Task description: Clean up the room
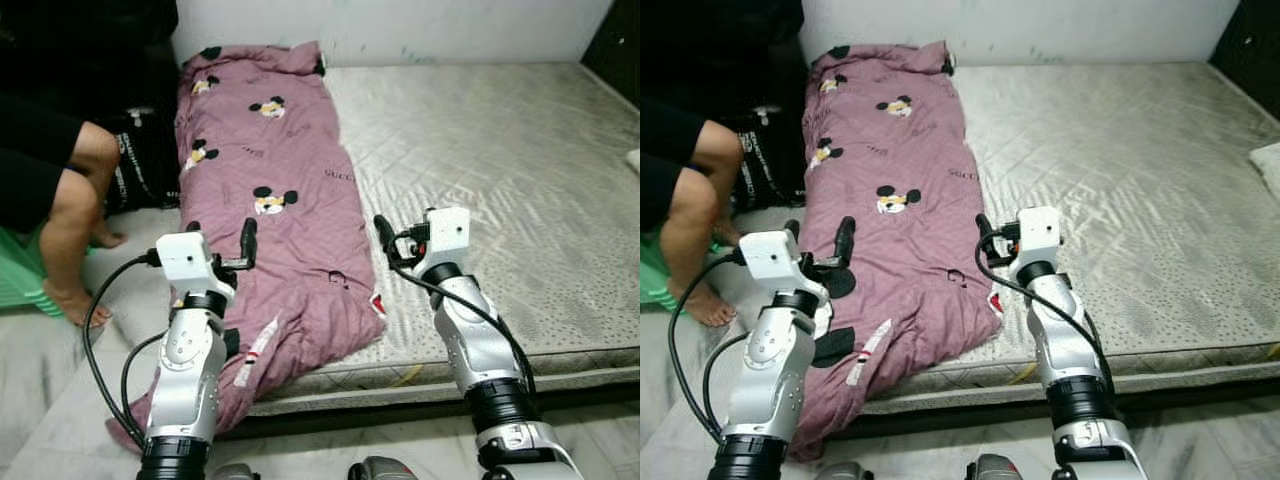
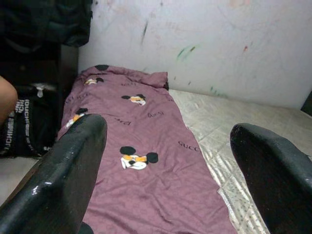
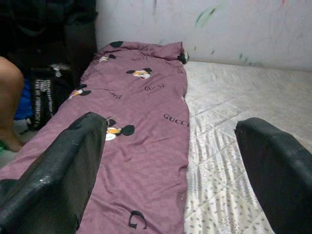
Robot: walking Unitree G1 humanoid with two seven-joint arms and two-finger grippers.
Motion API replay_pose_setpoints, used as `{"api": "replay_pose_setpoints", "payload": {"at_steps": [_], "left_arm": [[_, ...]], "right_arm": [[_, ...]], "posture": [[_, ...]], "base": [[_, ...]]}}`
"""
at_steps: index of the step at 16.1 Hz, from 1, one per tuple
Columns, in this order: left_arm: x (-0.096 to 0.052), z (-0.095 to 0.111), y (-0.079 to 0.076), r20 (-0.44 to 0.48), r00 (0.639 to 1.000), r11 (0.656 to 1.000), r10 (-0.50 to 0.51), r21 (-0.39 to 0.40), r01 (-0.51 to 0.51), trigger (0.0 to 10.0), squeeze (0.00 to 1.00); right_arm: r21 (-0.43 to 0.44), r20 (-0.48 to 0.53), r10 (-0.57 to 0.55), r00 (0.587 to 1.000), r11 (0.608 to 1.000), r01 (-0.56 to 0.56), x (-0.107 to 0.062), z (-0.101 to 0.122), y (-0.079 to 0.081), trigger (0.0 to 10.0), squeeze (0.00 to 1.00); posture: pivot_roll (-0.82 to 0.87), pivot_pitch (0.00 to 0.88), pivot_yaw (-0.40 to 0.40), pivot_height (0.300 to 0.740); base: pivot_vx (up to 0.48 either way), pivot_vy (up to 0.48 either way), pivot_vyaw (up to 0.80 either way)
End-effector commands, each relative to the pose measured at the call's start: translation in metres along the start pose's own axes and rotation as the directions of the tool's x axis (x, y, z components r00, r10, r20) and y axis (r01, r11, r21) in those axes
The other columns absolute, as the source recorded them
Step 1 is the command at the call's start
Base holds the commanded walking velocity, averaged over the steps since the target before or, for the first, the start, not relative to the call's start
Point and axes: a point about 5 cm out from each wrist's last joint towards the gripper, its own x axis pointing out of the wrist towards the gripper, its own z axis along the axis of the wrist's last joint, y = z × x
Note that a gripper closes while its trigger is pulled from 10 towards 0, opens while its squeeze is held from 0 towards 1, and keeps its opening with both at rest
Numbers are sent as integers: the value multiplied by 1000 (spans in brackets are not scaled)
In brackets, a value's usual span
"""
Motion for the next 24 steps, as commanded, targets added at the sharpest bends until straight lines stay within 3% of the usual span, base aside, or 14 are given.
{"api": "replay_pose_setpoints", "payload": {"at_steps": [1, 5, 11, 20, 24], "left_arm": [[-1, 0, 1, -3, 1000, 1000, 6, 7, -6, 10000, 0], [-4, -3, 4, -25, 999, 999, 34, -6, -34, 10000, 0], [-3, -4, 1, -30, 999, 1000, 19, -12, -19, 10000, 0], [-3, -3, 2, -28, 999, 999, 27, -20, -28, 10000, 0], [-10, -5, 15, -41, 995, 996, 88, 24, -87, 10000, 0]], "right_arm": [[8, -4, -5, 1000, 1000, 5, 0, -1, 0, 10000, 0], [6, -13, -3, 1000, 1000, 3, -1, -3, -2, 10000, 0], [6, -18, 0, 1000, 1000, 0, -2, -4, 0, 10000, 0], [-1, -16, 3, 1000, 1000, -3, -2, -4, -1, 10000, 0], [8, -19, 9, 1000, 1000, -9, -3, -5, 0, 10000, 0]], "posture": [[-50, 43, 11, 740], [-49, 52, 7, 740], [-51, 57, 7, 740], [-51, 58, 9, 740], [-41, 69, 13, 740]], "base": [[0, 0, 0], [0, 0, -359], [0, 474, -156], [0, 0, 0], [0, 0, 0]]}}
